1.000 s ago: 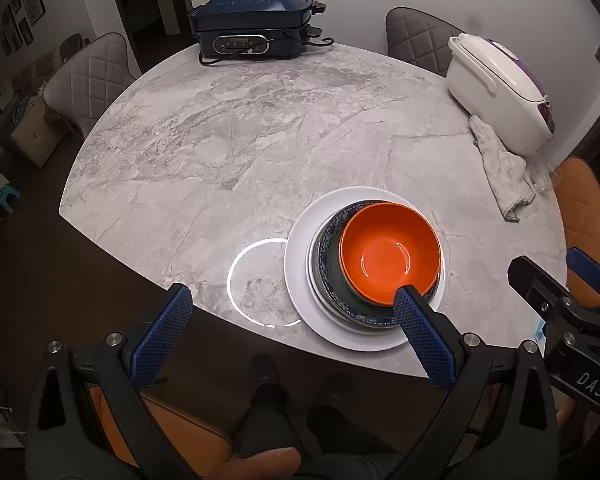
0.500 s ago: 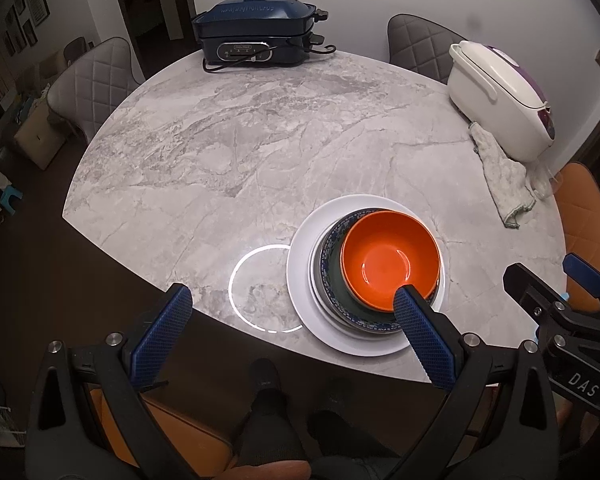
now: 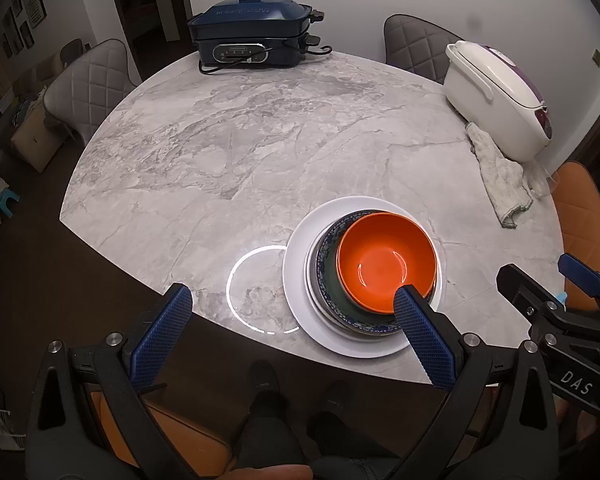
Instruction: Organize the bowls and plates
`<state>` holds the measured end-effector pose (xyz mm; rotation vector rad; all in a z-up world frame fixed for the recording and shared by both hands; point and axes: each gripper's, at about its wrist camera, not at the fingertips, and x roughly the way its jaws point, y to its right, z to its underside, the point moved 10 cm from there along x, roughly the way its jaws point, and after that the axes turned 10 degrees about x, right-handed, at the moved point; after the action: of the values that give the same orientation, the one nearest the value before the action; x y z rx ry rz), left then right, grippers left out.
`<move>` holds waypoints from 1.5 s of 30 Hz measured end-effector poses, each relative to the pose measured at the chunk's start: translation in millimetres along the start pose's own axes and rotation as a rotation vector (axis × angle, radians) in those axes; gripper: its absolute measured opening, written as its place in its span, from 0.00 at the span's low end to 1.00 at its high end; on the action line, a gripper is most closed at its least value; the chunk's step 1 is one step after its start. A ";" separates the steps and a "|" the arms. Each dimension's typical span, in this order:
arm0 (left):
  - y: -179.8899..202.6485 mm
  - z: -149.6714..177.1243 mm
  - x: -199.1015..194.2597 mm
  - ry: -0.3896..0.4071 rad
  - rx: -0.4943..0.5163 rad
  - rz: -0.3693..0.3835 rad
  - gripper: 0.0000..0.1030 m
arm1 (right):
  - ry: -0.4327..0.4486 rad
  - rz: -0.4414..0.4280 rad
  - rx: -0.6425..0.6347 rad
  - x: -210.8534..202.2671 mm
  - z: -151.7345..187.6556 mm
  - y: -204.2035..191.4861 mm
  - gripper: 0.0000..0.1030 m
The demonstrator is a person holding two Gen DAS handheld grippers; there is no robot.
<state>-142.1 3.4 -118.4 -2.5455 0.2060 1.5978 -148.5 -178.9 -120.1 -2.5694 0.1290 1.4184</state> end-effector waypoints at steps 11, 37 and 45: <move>-0.5 -0.4 1.0 -0.001 -0.001 0.000 0.99 | -0.002 0.001 -0.001 1.1 1.9 1.0 1.00; -7.3 2.2 8.2 -0.005 -0.007 -0.008 0.99 | -0.005 0.001 -0.002 2.8 0.9 1.2 1.00; -6.7 3.8 3.9 0.026 -0.013 -0.047 0.99 | -0.005 0.000 -0.001 3.0 0.4 1.0 1.00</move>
<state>-142.5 10.5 -123.3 -2.5622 0.1370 1.5551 -147.4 -179.7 -123.0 -2.5667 0.1277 1.4262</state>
